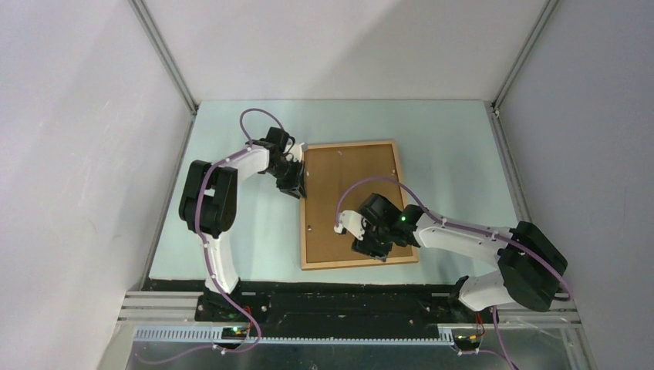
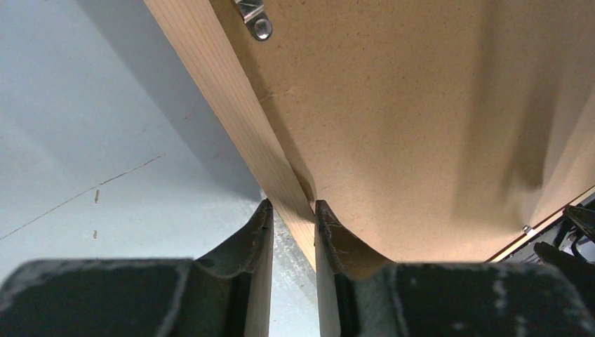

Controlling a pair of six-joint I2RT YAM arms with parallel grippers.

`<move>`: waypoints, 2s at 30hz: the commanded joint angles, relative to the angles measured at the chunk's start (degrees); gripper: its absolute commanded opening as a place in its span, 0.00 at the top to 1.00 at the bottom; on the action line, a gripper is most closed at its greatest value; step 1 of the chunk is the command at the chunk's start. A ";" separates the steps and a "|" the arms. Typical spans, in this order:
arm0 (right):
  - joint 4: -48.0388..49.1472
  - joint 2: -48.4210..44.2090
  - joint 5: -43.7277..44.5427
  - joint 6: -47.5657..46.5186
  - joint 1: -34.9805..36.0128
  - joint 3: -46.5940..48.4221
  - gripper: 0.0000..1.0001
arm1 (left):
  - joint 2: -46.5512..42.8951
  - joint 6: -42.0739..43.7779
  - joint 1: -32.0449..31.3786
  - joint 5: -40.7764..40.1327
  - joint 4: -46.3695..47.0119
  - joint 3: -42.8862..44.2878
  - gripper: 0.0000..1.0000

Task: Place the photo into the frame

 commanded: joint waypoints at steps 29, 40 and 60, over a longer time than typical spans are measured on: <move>1.86 3.15 0.72 0.39 1.02 -0.59 0.54 | 0.76 2.32 -0.26 -0.41 1.79 1.87 0.90; 1.63 2.56 2.19 -1.54 1.07 -0.69 0.63 | 0.70 2.51 -0.17 -0.55 1.81 1.83 0.90; 0.68 0.48 5.79 -5.16 1.11 -2.97 0.61 | 0.51 3.35 -0.21 -1.57 1.81 1.79 0.92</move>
